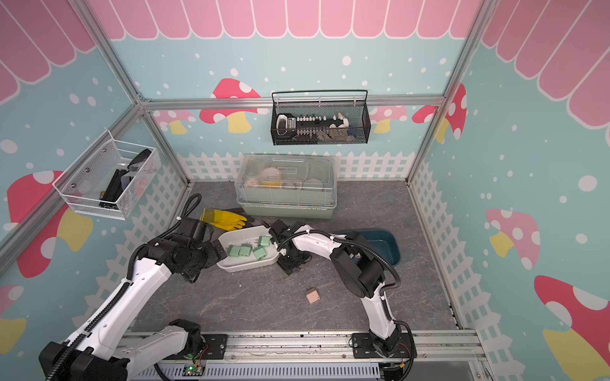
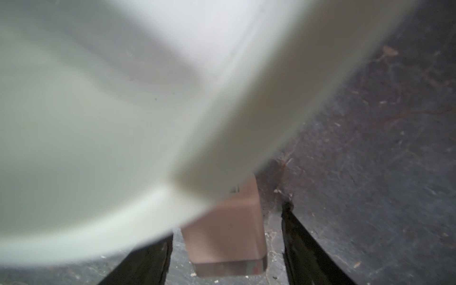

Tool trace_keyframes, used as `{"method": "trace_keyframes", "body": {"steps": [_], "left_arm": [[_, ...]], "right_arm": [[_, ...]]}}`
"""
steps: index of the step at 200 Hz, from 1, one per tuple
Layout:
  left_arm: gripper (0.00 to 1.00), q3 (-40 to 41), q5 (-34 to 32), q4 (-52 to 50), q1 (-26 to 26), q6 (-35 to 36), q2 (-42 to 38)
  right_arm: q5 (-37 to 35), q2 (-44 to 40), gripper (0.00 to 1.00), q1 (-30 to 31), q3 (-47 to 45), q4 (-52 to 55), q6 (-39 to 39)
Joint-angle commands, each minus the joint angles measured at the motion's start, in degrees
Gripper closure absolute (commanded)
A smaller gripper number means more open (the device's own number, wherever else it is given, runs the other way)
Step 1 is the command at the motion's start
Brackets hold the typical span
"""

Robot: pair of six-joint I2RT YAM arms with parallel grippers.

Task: Place the plugs by color into the storage box
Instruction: Pick up the plug from the center of the board.

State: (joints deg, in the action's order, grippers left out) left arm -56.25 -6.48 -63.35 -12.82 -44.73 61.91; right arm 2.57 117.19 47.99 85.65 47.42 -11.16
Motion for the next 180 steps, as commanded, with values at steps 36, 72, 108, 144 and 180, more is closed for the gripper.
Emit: {"method": "trace_keyframes", "body": {"steps": [36,72,108,144,180], "left_arm": [[0.01,-2.89,-0.36,0.39,0.25,0.61,0.89],[0.01,-2.83,-0.48,0.06,0.29,0.70,-0.02],[0.01,-2.28,-0.63,0.15,0.25,0.28,-0.30],[0.01,-1.93,-0.59,0.64,0.25,0.05,0.14],[0.02,-1.84,-0.33,1.63,0.29,-0.01,0.96]], "right_arm": [[0.64,5.46,0.30,-0.22,3.18,-0.37,0.49],[0.69,6.45,0.39,-0.25,3.17,-1.06,0.70],[-0.23,4.38,0.59,-0.65,0.54,-1.08,0.44],[-0.45,-0.25,0.62,-1.80,-3.23,-1.30,-0.87],[-0.57,-4.68,0.63,-3.56,-5.69,-1.27,-2.10]]}}
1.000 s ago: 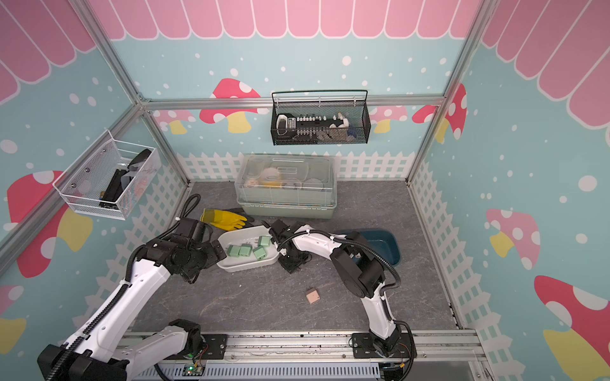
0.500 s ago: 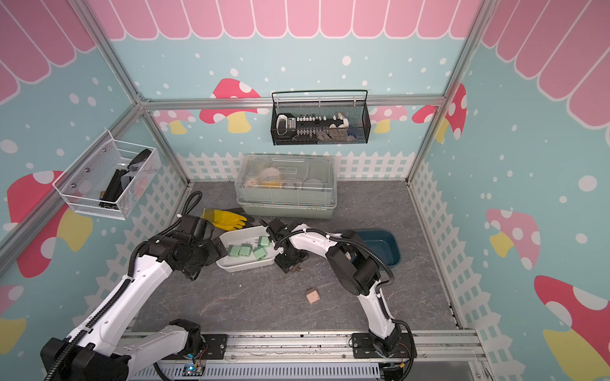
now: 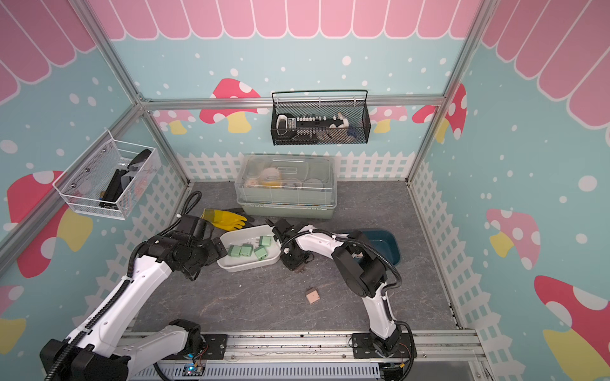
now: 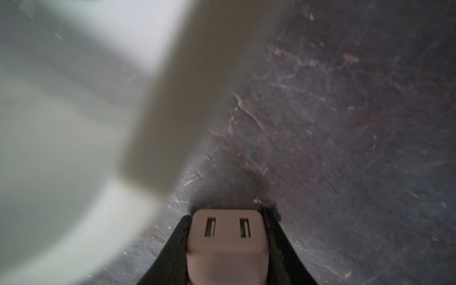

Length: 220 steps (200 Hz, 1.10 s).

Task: Place the plugs by color into the storage box
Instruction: Pick up the plug from the center of the board, then place the plug in the storage box.

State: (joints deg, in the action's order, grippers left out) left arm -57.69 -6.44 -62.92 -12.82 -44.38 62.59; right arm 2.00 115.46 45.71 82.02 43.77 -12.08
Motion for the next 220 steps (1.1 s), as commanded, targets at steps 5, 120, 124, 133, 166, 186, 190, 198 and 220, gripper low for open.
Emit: {"method": "trace_keyframes", "body": {"steps": [5,120,124,133,166,186,190,198,220], "left_arm": [[0.01,-0.42,-0.42,1.25,0.21,-0.40,0.33],[0.02,0.31,-0.41,2.95,0.19,-1.07,0.98],[0.02,0.32,-0.41,2.99,0.16,-1.11,0.96],[0.02,0.38,-0.42,3.04,0.16,-1.21,0.96],[0.02,0.83,-0.34,3.20,0.08,-1.29,0.96],[0.02,1.17,-0.42,3.32,0.08,-1.26,0.88],[0.01,1.18,-0.34,3.47,0.08,-1.27,0.91],[0.02,1.18,-0.19,3.50,0.07,-1.21,1.03],[0.02,0.78,-0.16,3.59,0.12,-1.19,1.49]], "right_arm": [[-0.06,-3.56,0.63,-1.65,-2.34,2.37,-1.39],[-3.34,-19.18,0.63,-23.19,-2.72,10.26,0.65],[-3.98,-19.45,0.63,-24.15,-2.66,10.62,0.92],[-5.08,-19.73,0.63,-26.34,-3.03,11.49,1.28],[-6.26,-20.05,0.64,-36.05,-6.39,11.65,0.58],[-7.01,-19.67,0.64,-40.02,-8.11,10.54,0.12],[-7.06,-19.47,0.64,-40.62,-8.39,10.34,0.10],[-7.07,-18.89,0.64,-41.74,-8.72,9.96,0.03],[-7.09,-17.10,0.65,-44.13,-9.54,8.83,0.20]]}}
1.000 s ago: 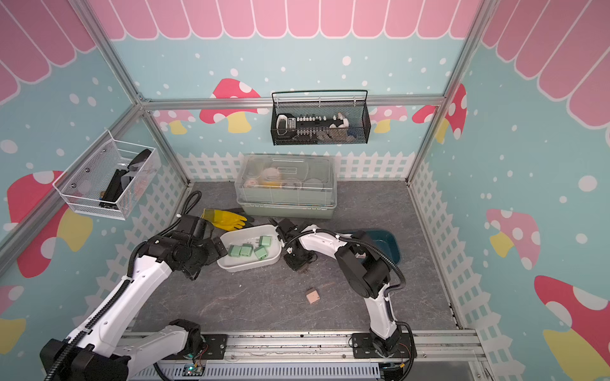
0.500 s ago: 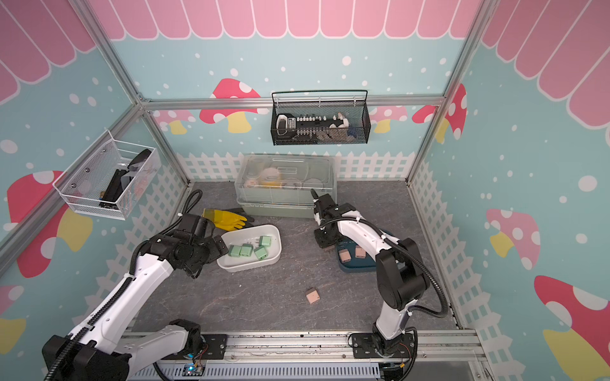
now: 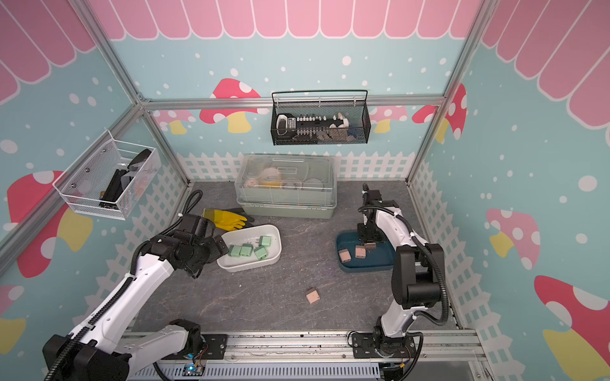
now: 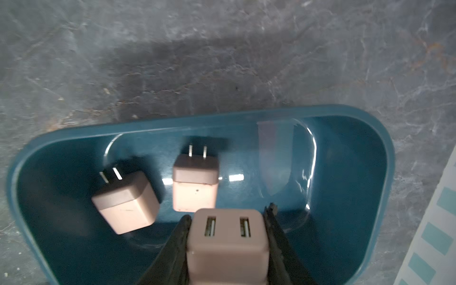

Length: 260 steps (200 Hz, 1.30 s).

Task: Place the plugs by color into the storage box
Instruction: Place the plug in the storage box.

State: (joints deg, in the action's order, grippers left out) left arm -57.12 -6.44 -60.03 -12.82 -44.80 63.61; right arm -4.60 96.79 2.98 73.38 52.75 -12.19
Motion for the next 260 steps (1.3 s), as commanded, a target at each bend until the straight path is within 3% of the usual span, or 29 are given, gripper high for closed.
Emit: {"method": "trace_keyframes", "body": {"steps": [1,48,163,183,227,260], "left_arm": [[0.01,0.19,-0.16,0.70,0.10,-0.71,0.51],[0.01,0.39,-0.37,0.62,0.09,-0.80,0.07],[0.01,0.44,-1.20,0.66,0.08,-1.14,0.37],[0.02,0.18,-1.38,0.70,0.10,-1.00,0.59],[0.01,-0.51,-1.16,1.13,0.07,-0.39,1.68],[0.02,-1.03,-0.86,1.88,0.07,0.04,2.37]], "right_arm": [[-0.45,1.60,0.65,-1.49,-0.93,-0.22,0.27],[0.27,4.85,0.65,-4.12,-3.06,-2.60,0.37],[0.91,13.41,0.63,-4.24,-3.93,-5.02,-1.65],[1.08,13.99,0.58,-4.29,-4.04,-5.20,-1.61],[0.93,12.53,0.36,-4.22,-3.80,-4.81,-2.06],[-0.45,6.39,0.28,-4.22,-1.67,-2.73,-1.72]]}}
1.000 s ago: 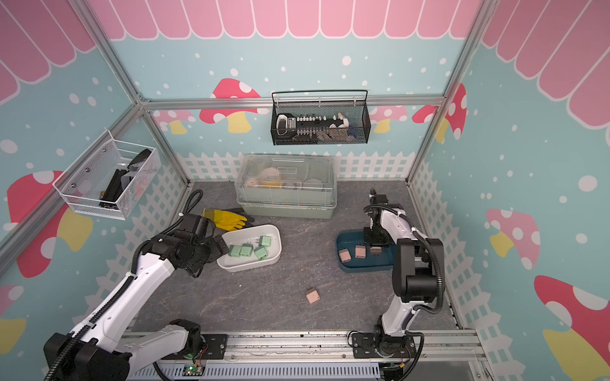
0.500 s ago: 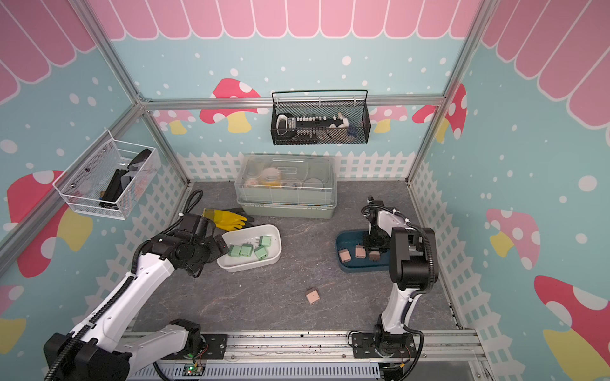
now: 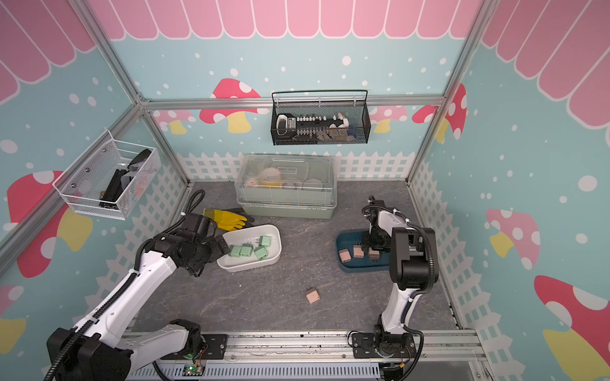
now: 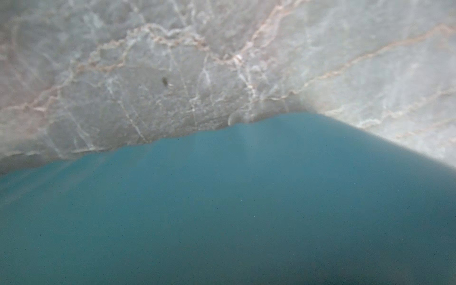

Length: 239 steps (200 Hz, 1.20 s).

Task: Place the plugs by color into the storage box
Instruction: Place the plug in the storage box, then pick up the plug from the center of the board.

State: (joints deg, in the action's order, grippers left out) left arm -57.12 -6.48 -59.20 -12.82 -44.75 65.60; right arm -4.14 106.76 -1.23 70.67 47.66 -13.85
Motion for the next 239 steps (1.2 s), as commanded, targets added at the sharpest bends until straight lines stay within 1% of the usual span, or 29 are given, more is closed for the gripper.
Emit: {"method": "trace_keyframes", "body": {"steps": [1,22,36,49,61,69,77,94,108,130,161,197,217,239], "left_arm": [[0.01,-1.09,-0.82,1.08,0.07,0.00,0.39],[0.01,-1.49,-0.56,1.44,0.08,0.10,1.01],[0.02,-1.65,-0.23,1.80,0.08,0.03,1.10],[0.02,-1.68,0.06,2.05,0.07,-0.04,1.02],[0.02,-1.68,0.33,2.24,0.07,0.01,1.02],[0.01,-1.52,0.42,2.38,0.10,0.05,1.02],[0.01,-1.25,0.36,2.42,0.08,0.10,1.02],[0.02,-0.97,1.03,2.42,0.25,-0.41,0.95],[0.02,-0.97,1.87,2.42,0.25,-1.05,0.50],[0.02,-1.31,2.65,1.79,0.25,0.28,0.27],[0.01,0.01,3.41,1.00,0.25,1.90,-0.77],[0.01,3.87,5.25,1.81,0.25,2.73,-2.71],[0.02,5.06,5.60,1.71,0.25,3.84,-3.92],[0.02,6.43,6.07,1.63,0.25,4.59,-4.93]], "right_arm": [[-0.93,-3.80,0.28,0.00,1.13,2.44,-0.10],[-1.15,-8.51,0.27,0.08,3.35,4.65,-0.73],[0.34,-11.94,0.26,0.50,4.48,6.00,-1.74],[1.58,-15.35,0.26,2.82,5.07,6.82,-1.90],[1.92,-18.04,0.26,8.01,5.24,7.36,-1.60],[1.01,-19.09,0.26,12.83,5.65,8.40,-2.38],[1.78,-19.71,0.26,17.38,5.73,9.05,-3.67],[3.30,-21.11,0.25,26.52,4.31,8.45,-8.73],[3.81,-21.78,0.25,32.71,2.51,6.67,-12.95],[4.25,-20.30,0.25,40.43,1.25,6.65,-18.21],[4.59,-18.26,0.25,49.64,-1.36,5.25,-21.41],[4.45,-17.26,0.25,55.67,-9.07,-0.62,-27.90],[3.80,-16.71,0.25,57.41,-12.09,-2.69,-30.44],[3.69,-15.59,0.25,57.84,-15.07,-5.85,-31.98]]}}
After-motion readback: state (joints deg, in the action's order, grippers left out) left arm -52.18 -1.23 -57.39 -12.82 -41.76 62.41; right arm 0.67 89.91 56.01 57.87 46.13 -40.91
